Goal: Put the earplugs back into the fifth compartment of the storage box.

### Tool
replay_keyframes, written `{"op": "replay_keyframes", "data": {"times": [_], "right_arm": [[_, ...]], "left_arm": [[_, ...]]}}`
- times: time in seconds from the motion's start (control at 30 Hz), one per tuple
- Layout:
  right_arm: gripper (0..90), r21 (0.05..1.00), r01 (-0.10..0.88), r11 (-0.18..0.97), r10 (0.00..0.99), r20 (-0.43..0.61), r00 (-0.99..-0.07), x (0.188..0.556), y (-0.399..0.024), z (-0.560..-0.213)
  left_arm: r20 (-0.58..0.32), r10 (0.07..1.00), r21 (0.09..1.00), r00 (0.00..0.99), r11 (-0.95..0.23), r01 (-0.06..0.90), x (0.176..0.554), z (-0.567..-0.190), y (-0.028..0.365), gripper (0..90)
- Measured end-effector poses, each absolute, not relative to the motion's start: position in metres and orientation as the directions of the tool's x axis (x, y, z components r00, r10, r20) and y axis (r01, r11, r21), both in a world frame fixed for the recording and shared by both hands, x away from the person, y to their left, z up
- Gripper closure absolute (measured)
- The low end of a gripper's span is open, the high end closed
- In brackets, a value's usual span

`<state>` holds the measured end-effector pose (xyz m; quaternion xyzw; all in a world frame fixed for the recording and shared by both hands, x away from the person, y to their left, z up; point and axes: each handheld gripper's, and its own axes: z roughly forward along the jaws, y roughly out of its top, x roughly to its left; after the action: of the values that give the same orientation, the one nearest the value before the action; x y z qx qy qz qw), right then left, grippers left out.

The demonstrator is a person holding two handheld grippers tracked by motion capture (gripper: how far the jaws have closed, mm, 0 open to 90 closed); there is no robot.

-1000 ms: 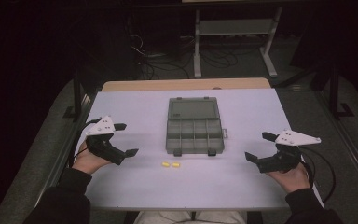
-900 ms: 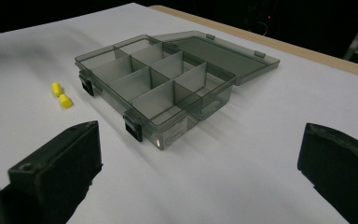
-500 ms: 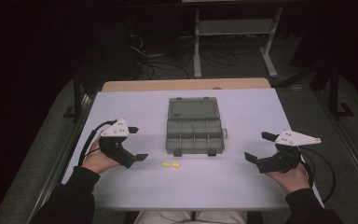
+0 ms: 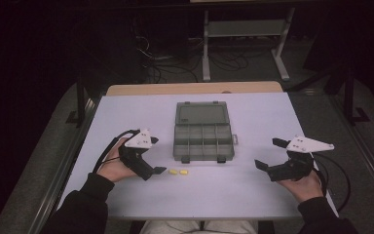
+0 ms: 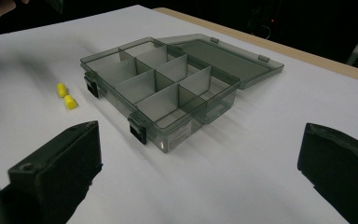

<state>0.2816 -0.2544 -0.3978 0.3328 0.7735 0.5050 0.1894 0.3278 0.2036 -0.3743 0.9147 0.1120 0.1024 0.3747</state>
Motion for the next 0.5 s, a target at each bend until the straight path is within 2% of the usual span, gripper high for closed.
{"op": "replay_keyframes", "data": {"times": [0.27, 0.5], "right_arm": [[0.0, 0.906, 0.322, 0.276, 0.701, 0.040, -0.712, 0.282, -0.253, -0.398], [0.0, 0.905, 0.322, 0.279, 0.698, 0.039, -0.715, 0.282, -0.253, -0.398]], "left_arm": [[0.091, 0.228, 0.682, 0.969, -0.724, 0.106, 0.327, -0.382, 0.195, 11.0], [0.076, 0.201, 0.656, 0.977, -0.748, 0.103, 0.329, -0.390, 0.190, 13.9]]}}
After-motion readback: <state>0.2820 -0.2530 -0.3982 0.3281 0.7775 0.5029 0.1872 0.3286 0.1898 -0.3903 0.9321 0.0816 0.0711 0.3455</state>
